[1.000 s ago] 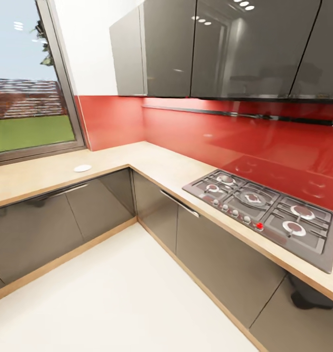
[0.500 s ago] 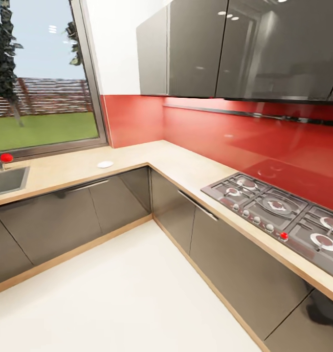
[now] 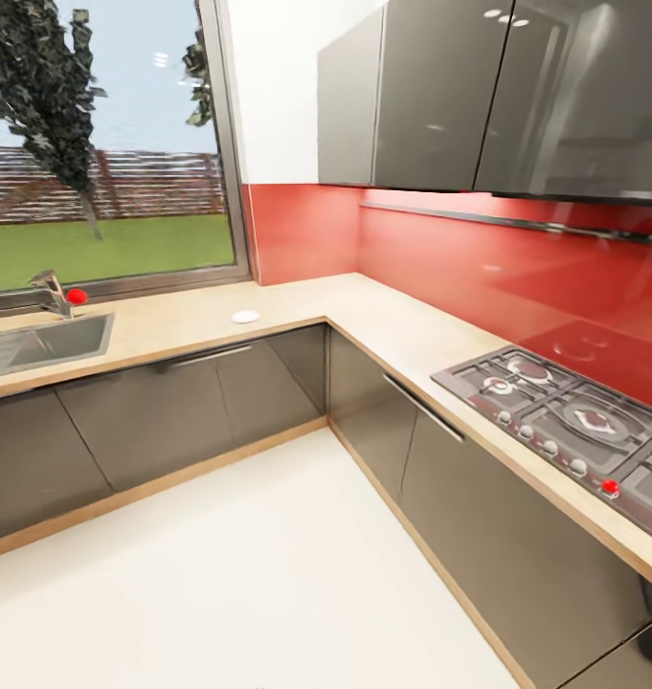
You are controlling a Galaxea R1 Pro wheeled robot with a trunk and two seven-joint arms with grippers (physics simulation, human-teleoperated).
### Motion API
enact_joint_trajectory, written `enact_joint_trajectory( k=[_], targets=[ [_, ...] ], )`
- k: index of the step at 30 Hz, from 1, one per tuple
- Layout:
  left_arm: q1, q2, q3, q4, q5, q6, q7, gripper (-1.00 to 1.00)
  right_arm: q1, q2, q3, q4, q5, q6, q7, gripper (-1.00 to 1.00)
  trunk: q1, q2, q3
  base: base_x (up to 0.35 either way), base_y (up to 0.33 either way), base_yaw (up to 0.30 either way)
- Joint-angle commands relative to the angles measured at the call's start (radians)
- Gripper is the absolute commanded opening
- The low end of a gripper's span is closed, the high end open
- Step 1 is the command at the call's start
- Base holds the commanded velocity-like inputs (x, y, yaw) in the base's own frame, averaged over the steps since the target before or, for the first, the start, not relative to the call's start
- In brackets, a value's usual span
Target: Set up a coffee station on the kitchen countertop: keep the coffee maker on the countertop, move the bottle of coffee from the kitchen shelf to the counter next to the coffee maker, place a paper coffee filter on top of the coffee maker, put the saucer next to the coffee maker with the coffee cup on the saucer, and place the electric kettle next to the coffee maker.
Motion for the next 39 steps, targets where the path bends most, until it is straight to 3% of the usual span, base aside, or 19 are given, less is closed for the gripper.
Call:
enact_joint_trajectory(
  k=[1,5,9,32,39],
  targets=[
    [0.003,0.001,0.004,-0.002,0.012,-0.013,-0.001,1.0,0.0,-0.001,0.0,0.0,0.001,-0.003,-0.001,1.0,-0.004,0.006,0.001,0.0,0.0,0.253],
    [0.008,0.009,0.0,0.013,0.111,-0.075,-0.001,1.0,0.0,-0.009,0.001,0.007,0.001,-0.003,-0.002,1.0,-0.019,0.034,0.011,0.0,0.0,0.252],
    [0.01,0.011,-0.001,0.025,0.144,-0.093,-0.001,1.0,0.0,-0.017,-0.013,0.008,0.001,-0.003,-0.002,1.0,-0.034,0.062,0.02,0.0,0.0,0.252],
    [0.009,0.012,-0.001,0.043,0.148,-0.095,-0.001,1.0,0.0,-0.018,-0.016,0.009,0.001,-0.003,-0.002,1.0,-0.123,0.223,0.076,0.0,0.0,0.253],
    [0.009,0.012,0.0,0.043,0.148,-0.094,0.001,1.0,0.0,-0.018,-0.016,0.009,0.001,-0.003,-0.002,1.0,-0.123,0.223,0.071,0.0,0.0,0.252]
  ],
)
